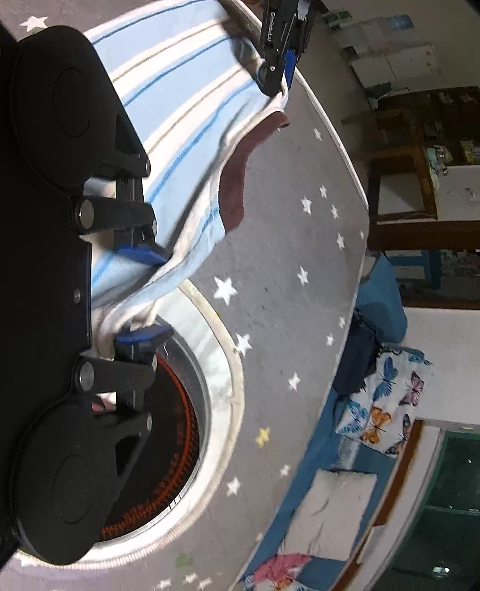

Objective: Fold clothes

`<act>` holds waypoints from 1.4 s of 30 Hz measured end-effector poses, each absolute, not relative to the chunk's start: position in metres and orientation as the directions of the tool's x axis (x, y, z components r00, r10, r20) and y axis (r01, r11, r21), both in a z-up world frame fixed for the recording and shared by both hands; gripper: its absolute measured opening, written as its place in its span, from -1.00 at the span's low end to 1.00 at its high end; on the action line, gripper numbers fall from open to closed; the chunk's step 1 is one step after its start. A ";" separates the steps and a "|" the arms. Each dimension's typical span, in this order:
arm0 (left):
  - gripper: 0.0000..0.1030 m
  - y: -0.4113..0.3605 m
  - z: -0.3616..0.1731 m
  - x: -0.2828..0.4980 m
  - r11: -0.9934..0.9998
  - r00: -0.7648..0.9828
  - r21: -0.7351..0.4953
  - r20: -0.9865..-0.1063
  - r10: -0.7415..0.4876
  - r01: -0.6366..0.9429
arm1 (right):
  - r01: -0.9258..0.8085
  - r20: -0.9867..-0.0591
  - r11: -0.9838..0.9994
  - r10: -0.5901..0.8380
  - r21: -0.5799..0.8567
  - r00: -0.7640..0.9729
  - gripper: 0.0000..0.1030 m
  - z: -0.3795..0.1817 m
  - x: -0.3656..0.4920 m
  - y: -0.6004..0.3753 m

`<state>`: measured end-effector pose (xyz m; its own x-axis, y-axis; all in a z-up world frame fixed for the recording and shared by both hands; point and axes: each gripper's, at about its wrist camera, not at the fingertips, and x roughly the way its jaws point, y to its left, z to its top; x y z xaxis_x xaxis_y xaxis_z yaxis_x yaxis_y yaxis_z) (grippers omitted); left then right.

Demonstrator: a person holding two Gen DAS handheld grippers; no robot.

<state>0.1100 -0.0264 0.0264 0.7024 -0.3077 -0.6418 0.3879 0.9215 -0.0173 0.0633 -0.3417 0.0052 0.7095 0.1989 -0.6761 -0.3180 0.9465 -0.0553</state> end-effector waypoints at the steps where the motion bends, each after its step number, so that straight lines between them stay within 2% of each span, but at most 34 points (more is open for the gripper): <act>1: -0.34 -0.025 0.028 0.108 0.922 0.708 -0.013 -0.637 -0.305 0.386 | -0.313 -0.670 0.948 0.193 -0.061 0.717 -0.14 0.007 0.065 -0.342; 5: -0.32 -0.027 0.040 0.098 0.926 0.729 -0.016 -0.611 -0.308 0.378 | -0.276 -0.645 0.958 0.162 -0.079 0.747 -0.13 0.014 0.067 -0.345; 11: -0.32 -0.032 0.051 0.081 0.897 0.718 -0.049 -0.580 -0.384 0.439 | -0.352 -0.621 0.935 0.254 -0.038 0.742 -0.17 0.014 0.063 -0.327; 18: -0.32 -0.051 0.029 0.088 0.884 0.675 -0.052 -0.626 -0.391 0.465 | -0.412 -0.655 0.911 0.306 -0.008 0.691 -0.18 -0.009 0.079 -0.297; 24: -0.32 -0.047 0.009 0.108 0.907 0.655 -0.097 -0.661 -0.367 0.410 | -0.380 -0.677 0.925 0.292 0.019 0.676 -0.18 -0.027 0.095 -0.294; 33: -0.33 -0.031 0.023 0.104 0.919 0.698 -0.133 -0.613 -0.371 0.372 | -0.349 -0.656 0.936 0.291 0.046 0.696 -0.18 -0.021 0.073 -0.308; 42: -0.33 -0.014 0.013 0.118 0.934 0.697 -0.192 -0.624 -0.354 0.302 | -0.311 -0.655 0.946 0.289 0.086 0.698 -0.18 -0.028 0.060 -0.322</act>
<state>0.1181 -0.0144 0.0127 0.6970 -0.3540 -0.6236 0.3023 0.9337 -0.1921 0.0595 -0.3218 -0.0279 0.6983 0.2891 -0.6548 -0.3112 0.9464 0.0861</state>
